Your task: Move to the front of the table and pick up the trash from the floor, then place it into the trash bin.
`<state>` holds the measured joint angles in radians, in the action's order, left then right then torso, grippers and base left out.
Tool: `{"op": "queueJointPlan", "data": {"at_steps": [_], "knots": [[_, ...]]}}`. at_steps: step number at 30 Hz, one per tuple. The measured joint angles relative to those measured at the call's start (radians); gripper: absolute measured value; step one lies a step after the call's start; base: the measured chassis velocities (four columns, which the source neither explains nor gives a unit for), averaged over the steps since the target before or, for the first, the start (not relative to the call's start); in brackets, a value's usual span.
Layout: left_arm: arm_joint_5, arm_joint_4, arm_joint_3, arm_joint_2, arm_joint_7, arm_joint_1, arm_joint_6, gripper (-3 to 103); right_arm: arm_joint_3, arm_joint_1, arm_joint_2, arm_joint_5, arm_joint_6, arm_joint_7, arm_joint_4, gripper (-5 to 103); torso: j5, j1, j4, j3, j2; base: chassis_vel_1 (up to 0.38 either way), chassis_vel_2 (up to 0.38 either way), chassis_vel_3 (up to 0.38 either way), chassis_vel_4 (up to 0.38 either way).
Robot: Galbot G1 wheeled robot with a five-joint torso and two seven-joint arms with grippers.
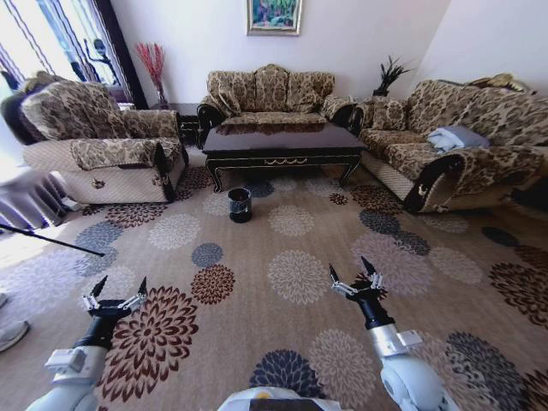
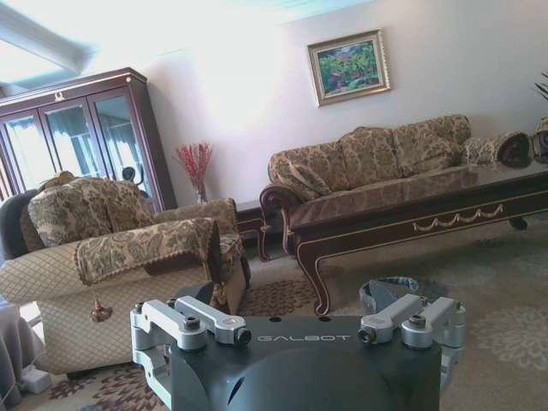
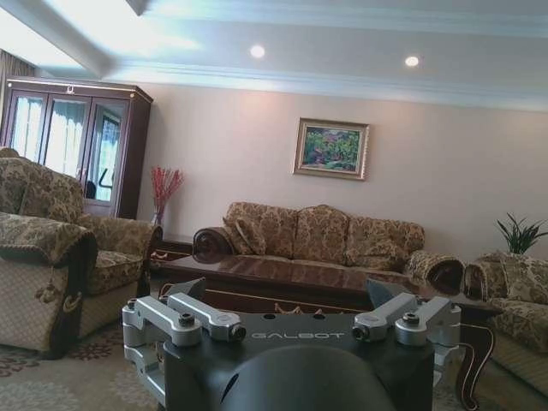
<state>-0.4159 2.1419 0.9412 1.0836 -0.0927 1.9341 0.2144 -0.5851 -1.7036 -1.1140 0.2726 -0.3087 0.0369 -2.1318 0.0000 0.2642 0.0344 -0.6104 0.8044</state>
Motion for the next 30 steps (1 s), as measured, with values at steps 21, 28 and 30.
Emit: {"op": "queueJointPlan", "data": {"at_steps": [21, 28, 30], "knots": [[0.000, 0.000, 0.000, 0.000, 0.000, 0.000, 0.000, 100, 0.000, 0.000, 0.000, 0.000, 0.000, 0.000, 0.000, 100, 0.0000, 0.041, 0.0000, -0.053, 0.094, 0.000, 0.000, 0.000, 0.000], [0.000, 0.000, 0.000, 0.000, 0.000, 0.000, 0.000, 100, 0.000, 0.000, 0.000, 0.000, 0.000, 0.000, 0.000, 100, 0.0000, 0.055, 0.0000, -0.073, 0.128, 0.000, 0.000, 0.000, 0.000], [0.000, 0.000, 0.000, 0.000, 0.000, 0.000, 0.000, 100, 0.000, 0.000, 0.000, 0.000, 0.000, 0.000, 0.000, 100, 0.0000, 0.057, 0.0000, -0.075, 0.131, 0.000, 0.000, 0.000, 0.000]]}}
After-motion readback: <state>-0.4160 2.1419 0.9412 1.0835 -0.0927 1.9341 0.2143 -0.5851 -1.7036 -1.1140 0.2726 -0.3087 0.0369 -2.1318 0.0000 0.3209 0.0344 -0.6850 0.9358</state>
